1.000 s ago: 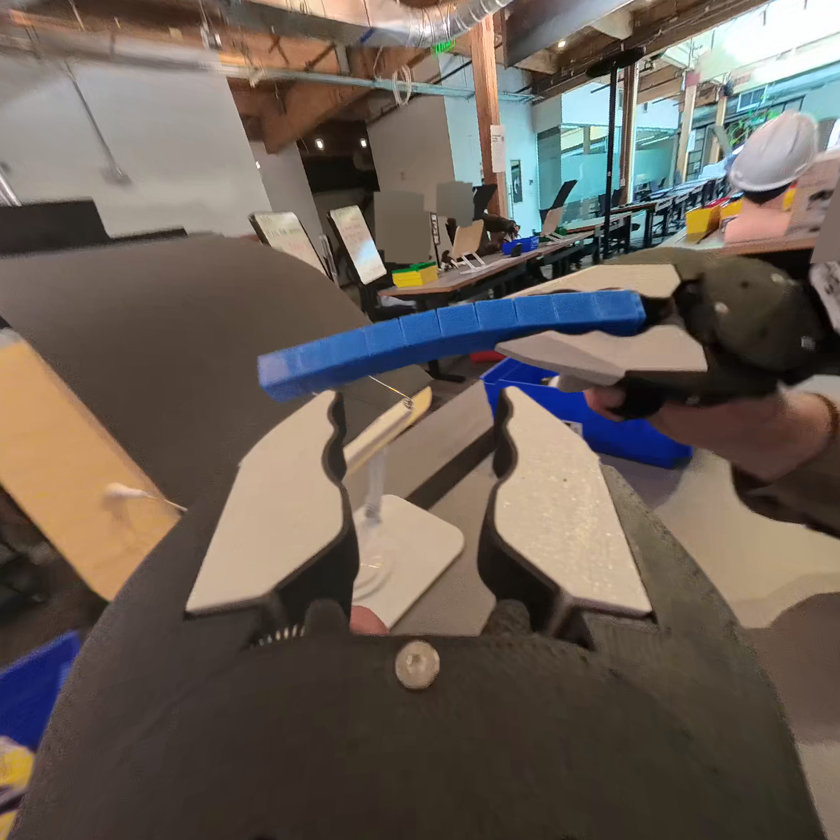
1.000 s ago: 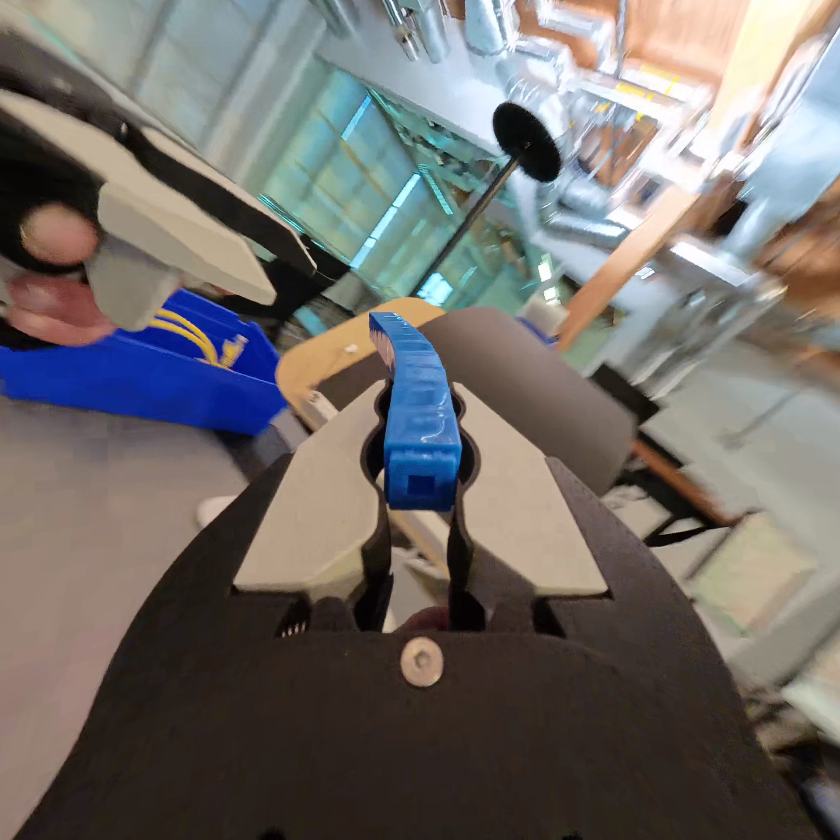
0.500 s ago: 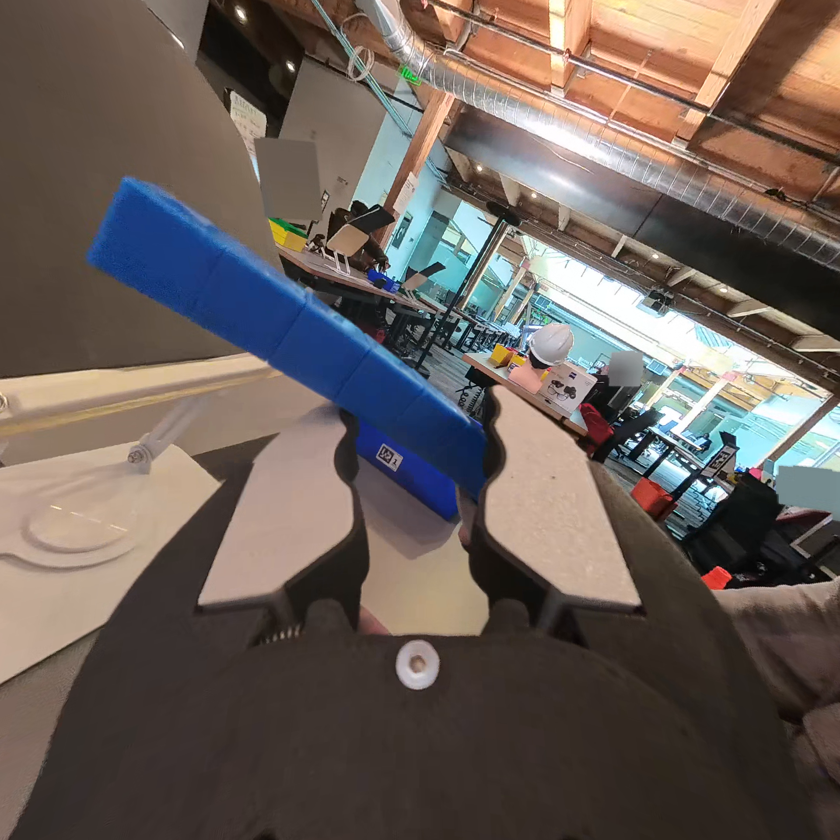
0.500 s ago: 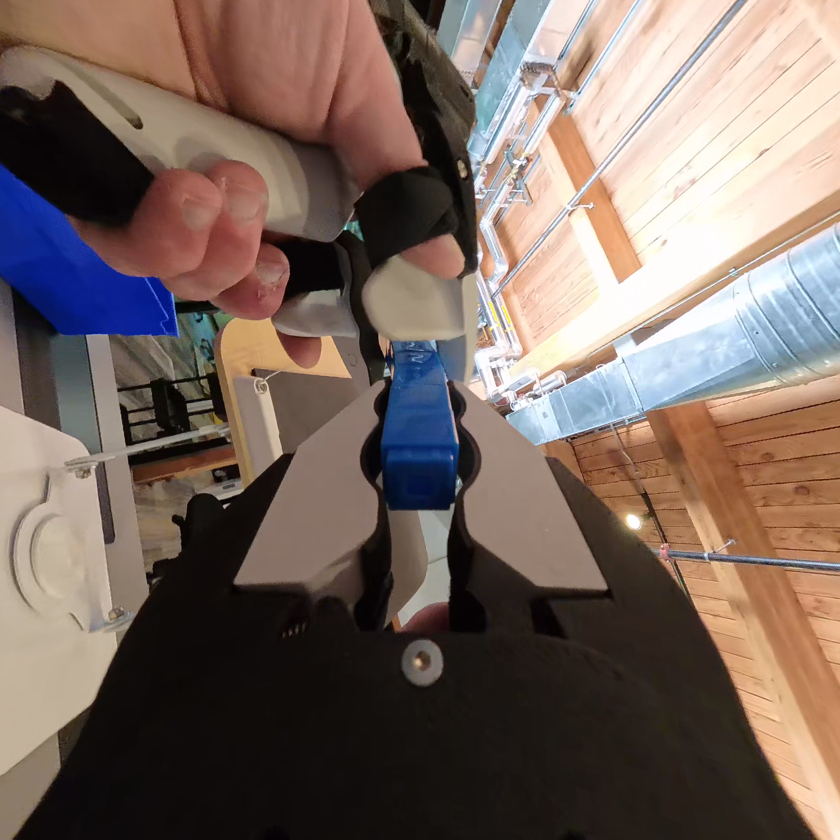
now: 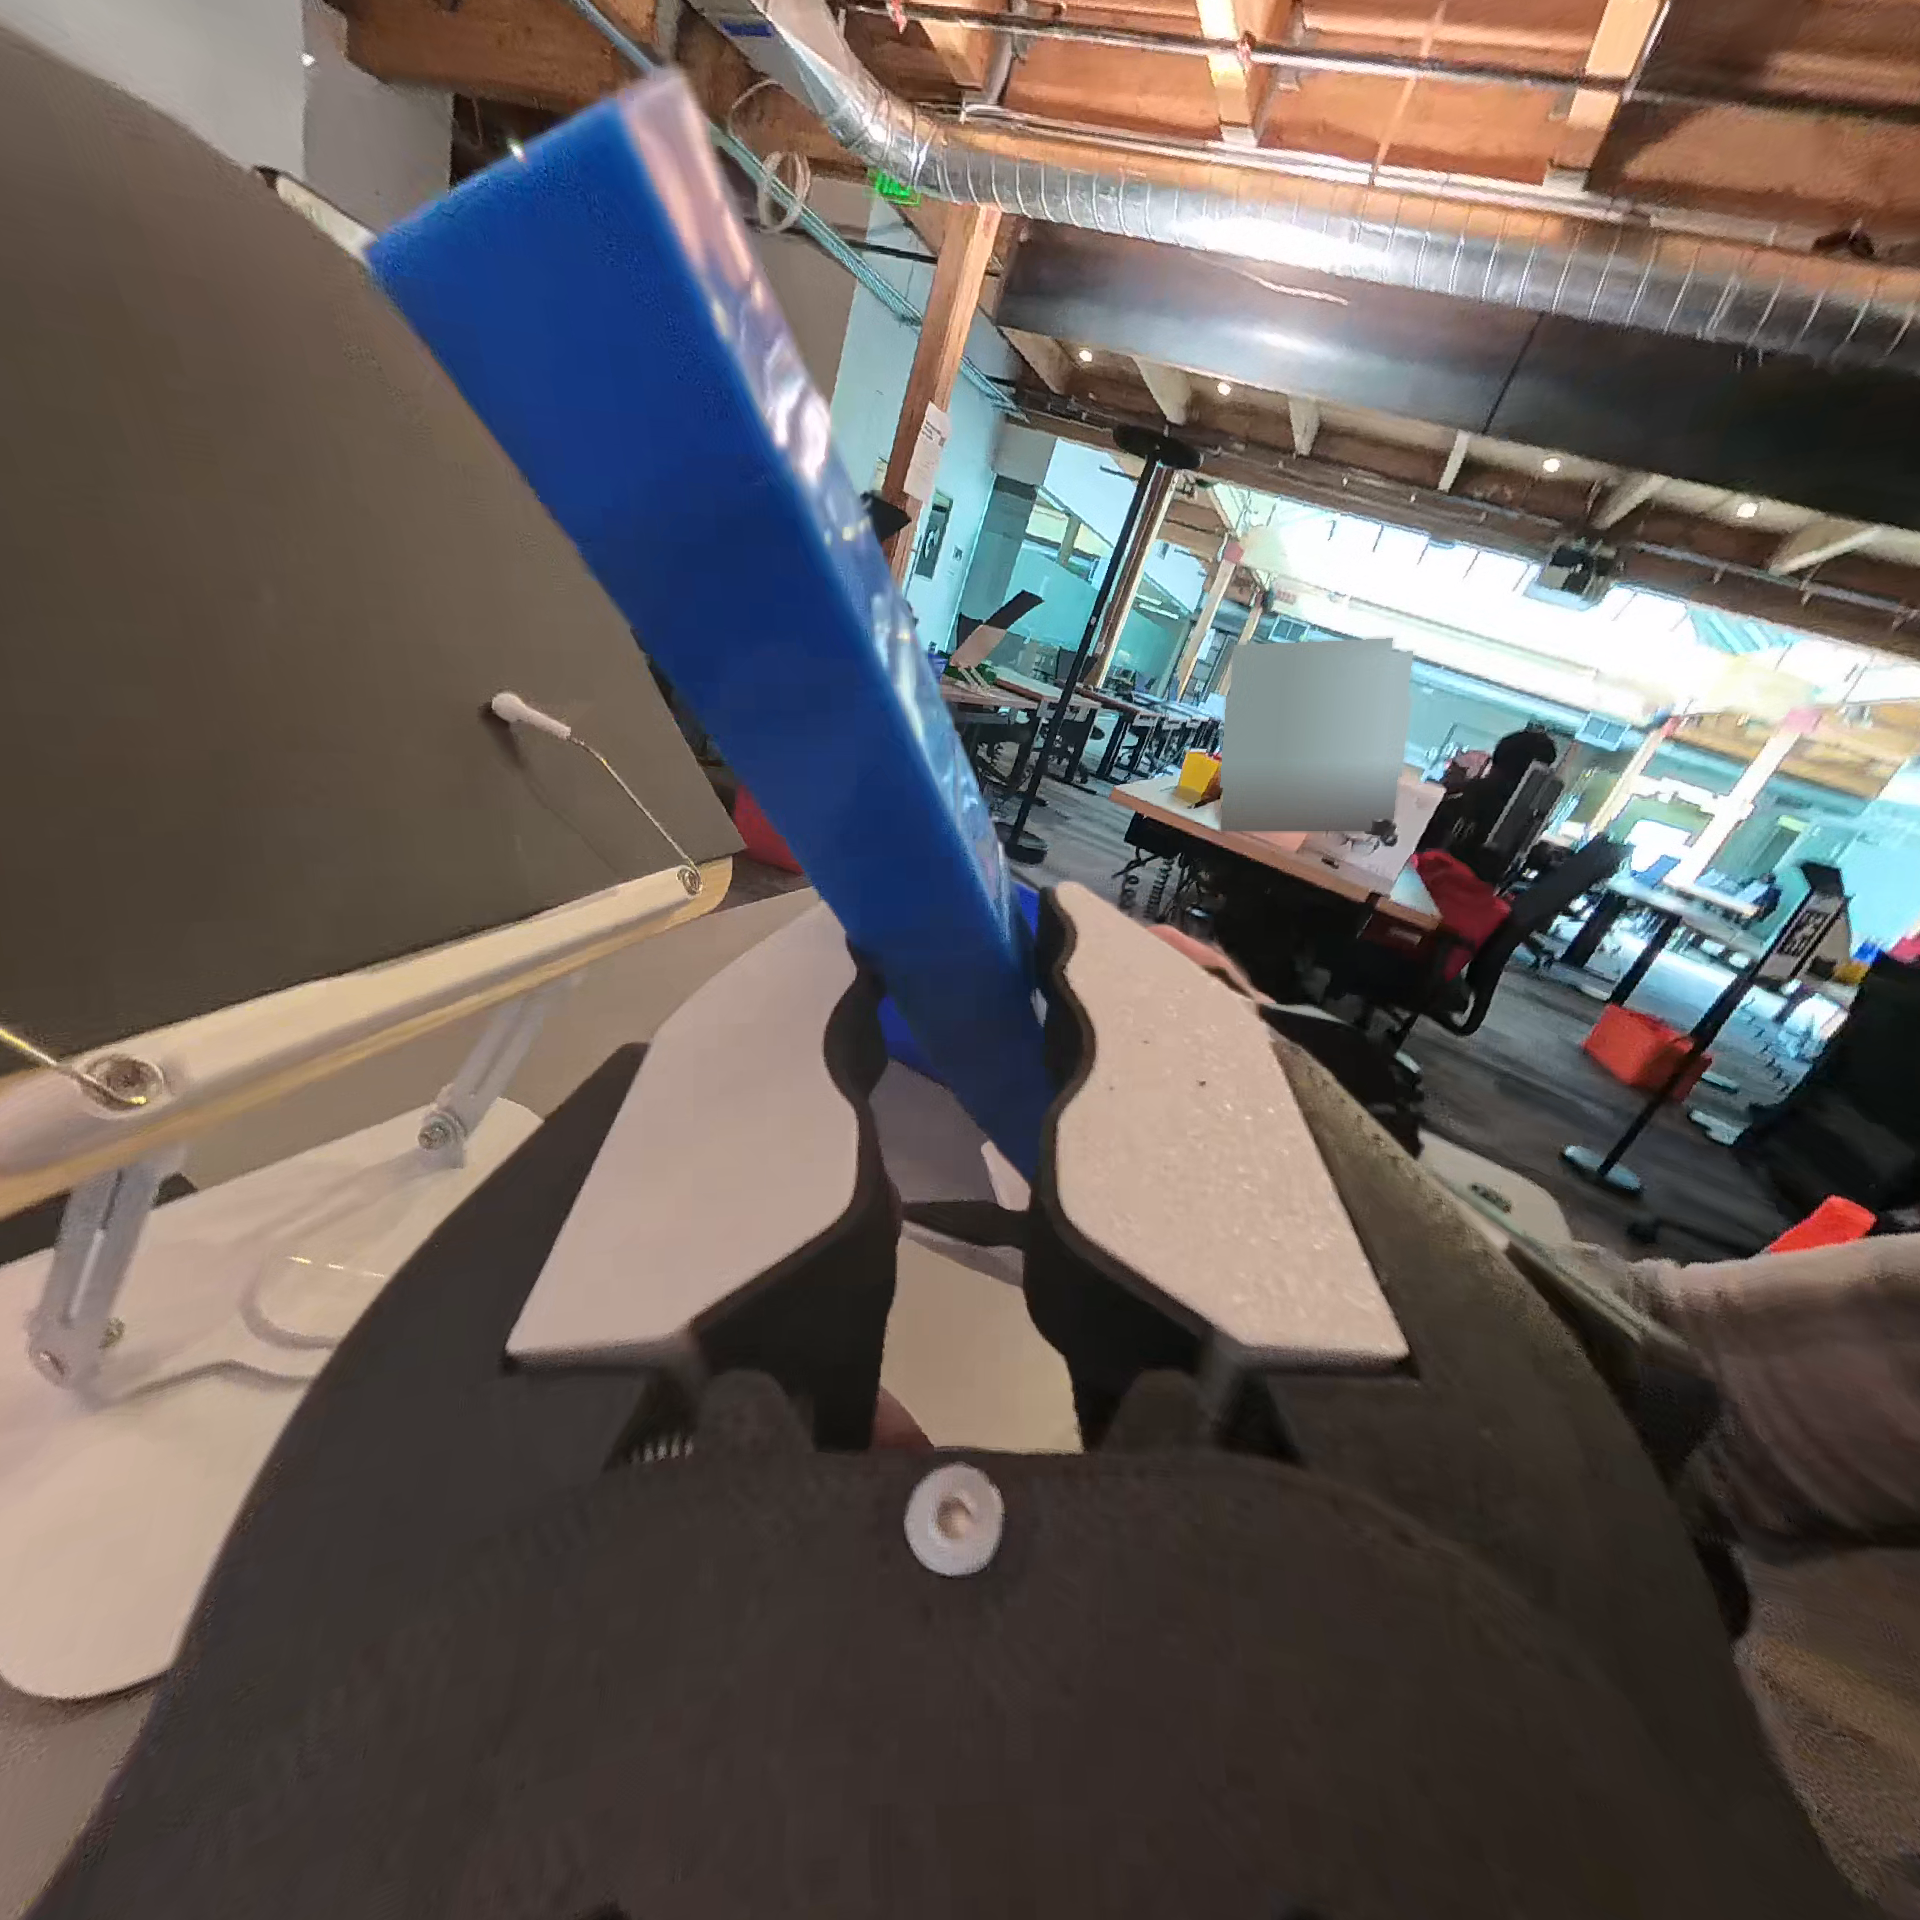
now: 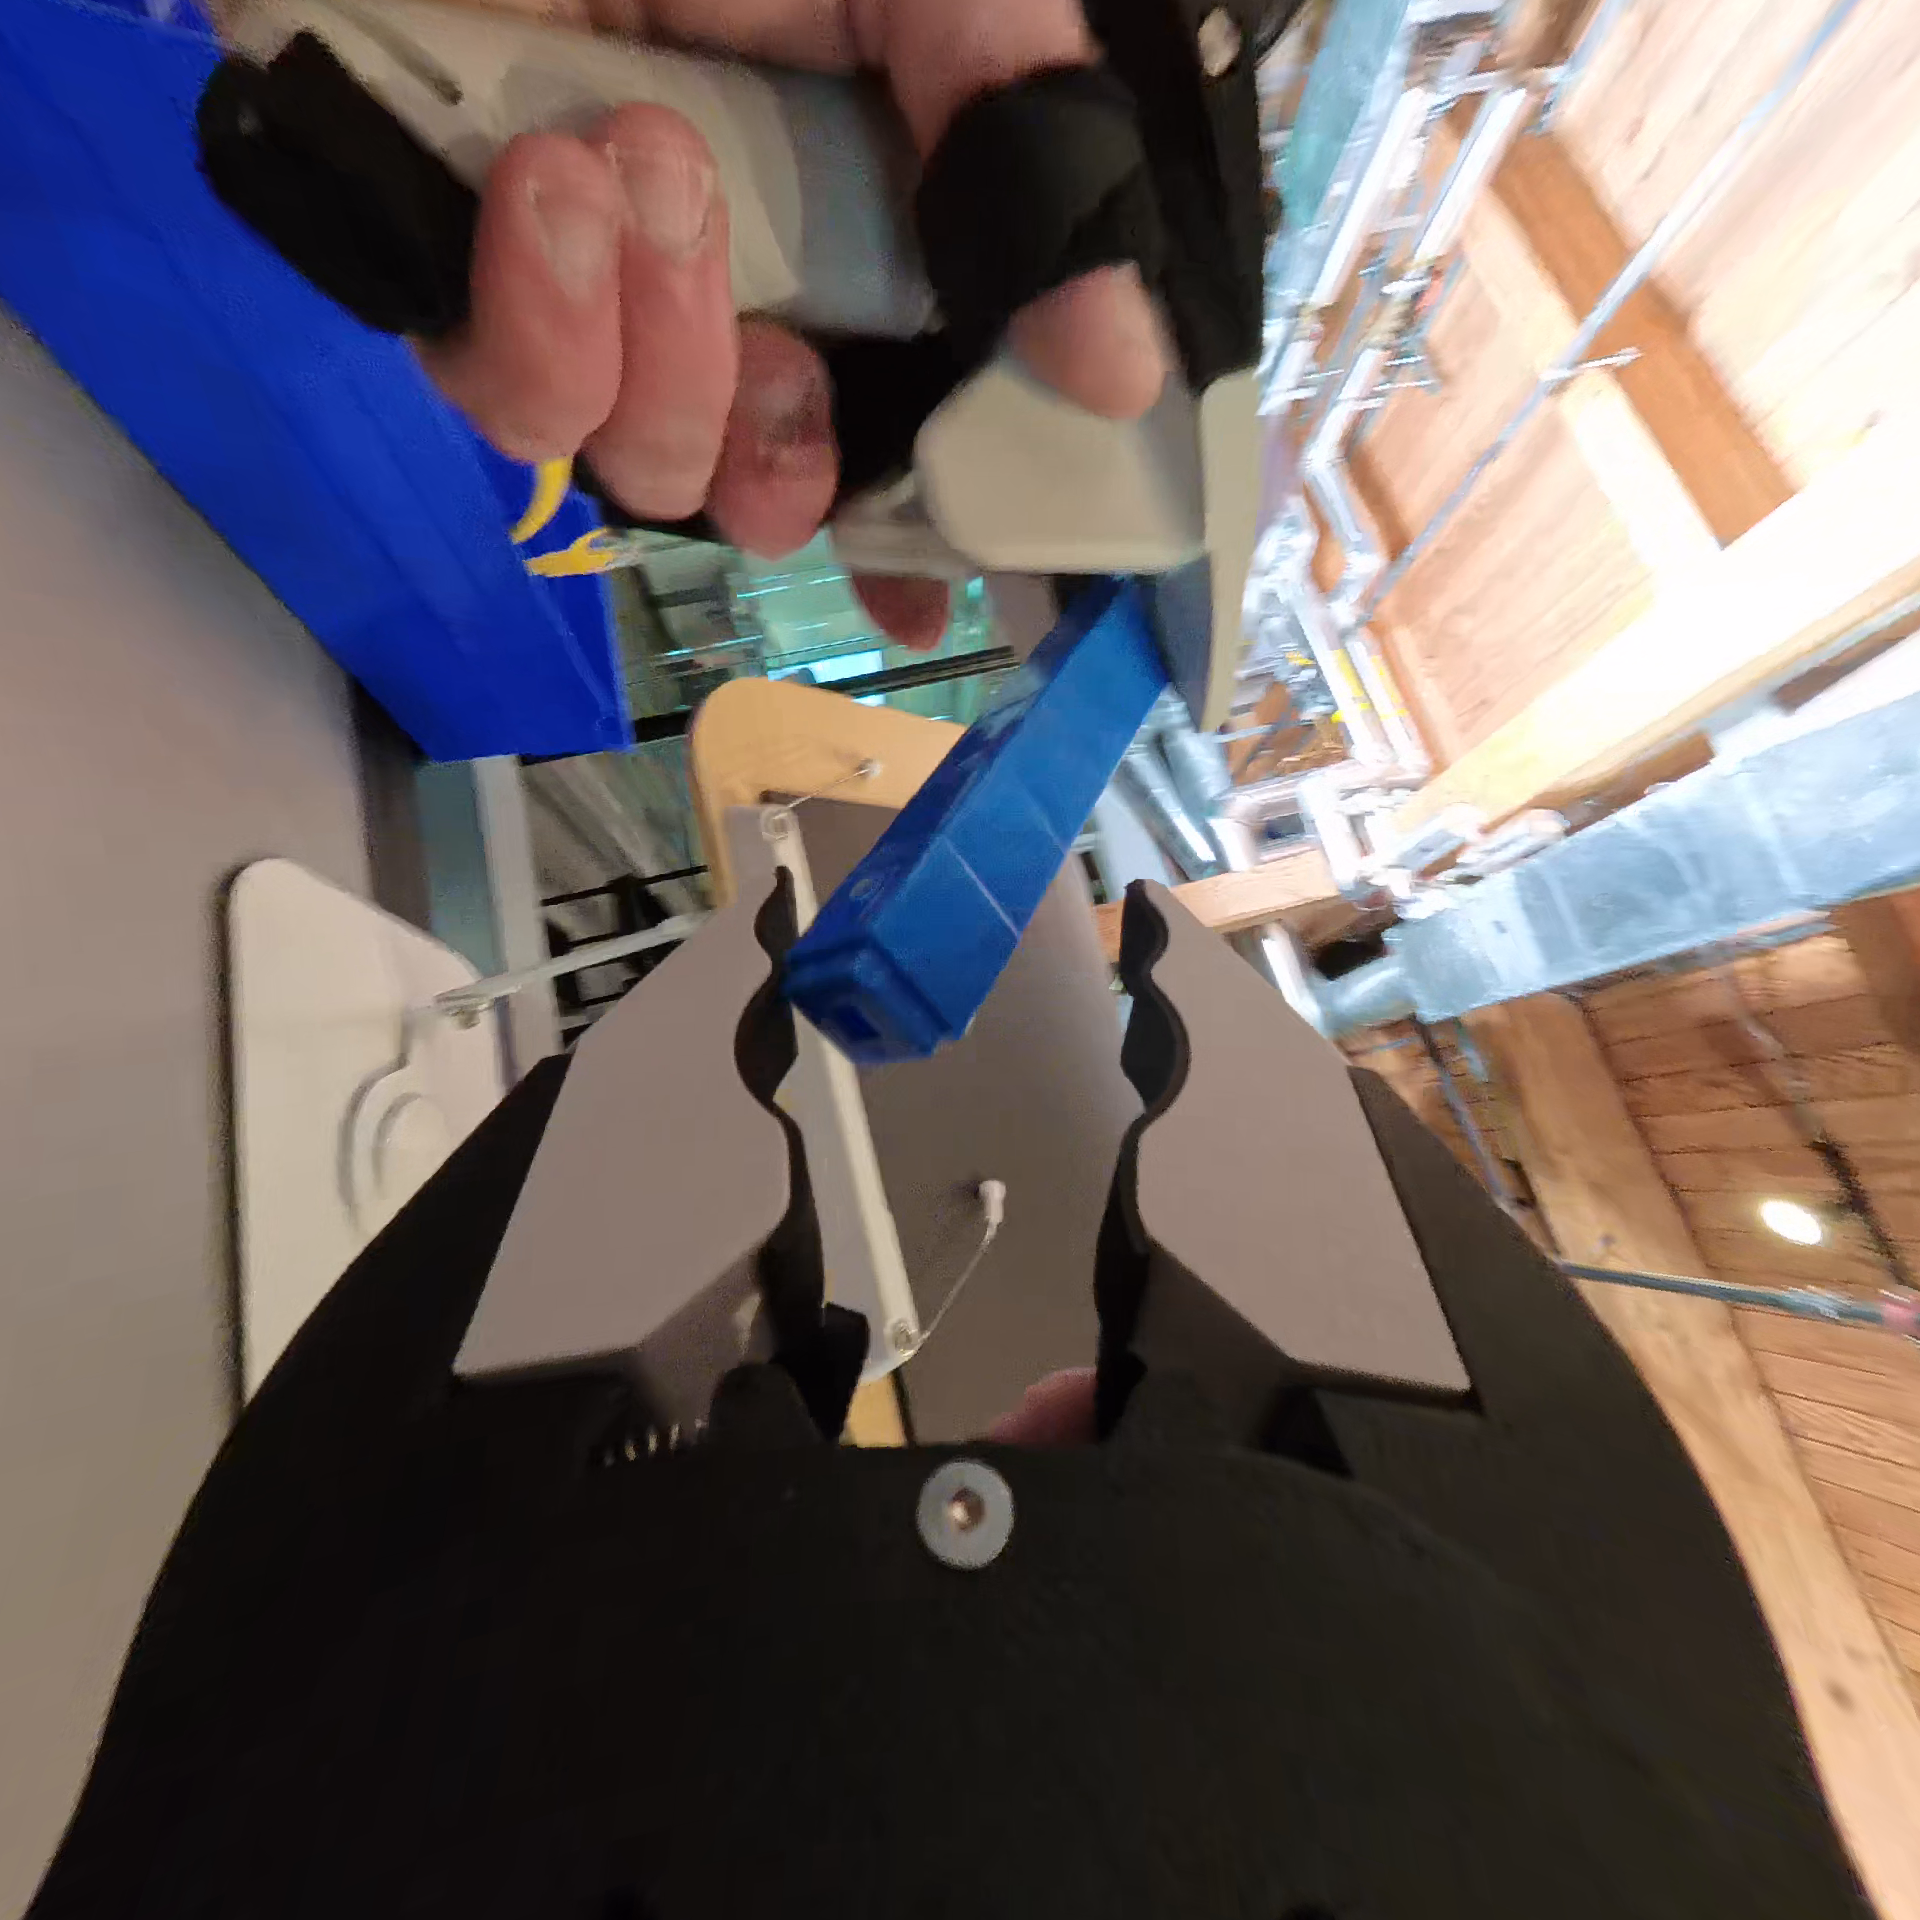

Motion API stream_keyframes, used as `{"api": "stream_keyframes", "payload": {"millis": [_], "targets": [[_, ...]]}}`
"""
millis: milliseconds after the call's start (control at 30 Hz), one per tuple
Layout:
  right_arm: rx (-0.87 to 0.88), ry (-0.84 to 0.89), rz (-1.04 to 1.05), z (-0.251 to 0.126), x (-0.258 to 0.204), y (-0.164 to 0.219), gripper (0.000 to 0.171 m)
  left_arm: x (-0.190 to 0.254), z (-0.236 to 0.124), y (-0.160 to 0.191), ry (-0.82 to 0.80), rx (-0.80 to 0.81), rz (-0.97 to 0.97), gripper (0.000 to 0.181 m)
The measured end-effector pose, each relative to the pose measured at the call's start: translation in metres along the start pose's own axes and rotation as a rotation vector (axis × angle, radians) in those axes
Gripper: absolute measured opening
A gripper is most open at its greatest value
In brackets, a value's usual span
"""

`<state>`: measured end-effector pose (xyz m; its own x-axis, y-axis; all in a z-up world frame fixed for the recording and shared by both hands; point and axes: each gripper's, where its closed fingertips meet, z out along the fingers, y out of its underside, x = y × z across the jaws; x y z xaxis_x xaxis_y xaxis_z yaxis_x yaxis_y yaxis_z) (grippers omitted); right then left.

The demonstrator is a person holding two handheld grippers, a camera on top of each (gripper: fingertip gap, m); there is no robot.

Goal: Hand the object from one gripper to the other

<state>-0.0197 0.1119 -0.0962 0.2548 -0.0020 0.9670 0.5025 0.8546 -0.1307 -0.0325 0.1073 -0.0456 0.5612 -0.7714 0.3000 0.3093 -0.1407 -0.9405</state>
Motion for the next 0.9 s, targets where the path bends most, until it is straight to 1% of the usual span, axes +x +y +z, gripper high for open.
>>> {"api": "stream_keyframes", "payload": {"millis": [100,167,200,267,333,367,433,500,567,667,767,833,867,900], "targets": [[-0.011,-0.142,0.069,-0.002,-0.016,0.015,0.061,-0.002,-0.003,-0.004,-0.021,-0.001,0.093,0.023],[-0.005,-0.241,0.119,-0.006,-0.027,0.021,0.061,0.001,-0.005,-0.007,0.009,0.009,0.099,0.023],[0.007,-0.288,0.192,-0.009,-0.031,0.022,0.062,0.001,-0.006,-0.009,0.017,0.023,0.104,0.023],[0.054,-0.316,0.381,-0.012,-0.023,0.017,0.062,0.007,-0.009,-0.013,0.07,0.037,0.131,0.023],[0.117,-0.379,0.603,-0.016,-0.014,0.007,0.056,0.019,-0.01,-0.011,0.143,0.022,0.168,0.023],[0.145,-0.426,0.714,-0.018,-0.012,0.002,0.056,0.022,-0.011,-0.01,0.153,0.019,0.203,0.023],[0.201,-0.573,0.9,-0.027,-0.015,-0.01,0.056,0.038,-0.014,-0.011,0.237,0.03,0.249,0.023],[0.257,-0.697,1.023,-0.038,-0.017,-0.021,0.051,0.041,-0.014,-0.007,0.218,0.006,0.353,0.023],[0.273,-0.762,1.04,-0.045,-0.019,-0.027,0.056,0.048,-0.014,-0.002,0.245,-0.014,0.395,0.023],[0.284,-0.731,1.047,-0.042,-0.012,-0.033,0.06,0.053,-0.011,0.004,0.252,-0.031,0.425,0.023],[0.271,-0.662,1.042,-0.033,-0.006,-0.039,0.055,0.061,-0.007,0.015,0.28,-0.058,0.452,0.023],[0.244,-0.632,1.036,-0.027,-0.007,-0.041,0.047,0.067,-0.004,0.024,0.302,-0.078,0.473,0.023],[0.239,-0.637,1.025,-0.027,-0.01,-0.043,0.046,0.069,-0.003,0.027,0.306,-0.083,0.482,0.023],[0.244,-0.647,1.007,-0.027,-0.013,-0.046,0.042,0.071,-0.002,0.03,0.312,-0.093,0.493,0.023]]}}
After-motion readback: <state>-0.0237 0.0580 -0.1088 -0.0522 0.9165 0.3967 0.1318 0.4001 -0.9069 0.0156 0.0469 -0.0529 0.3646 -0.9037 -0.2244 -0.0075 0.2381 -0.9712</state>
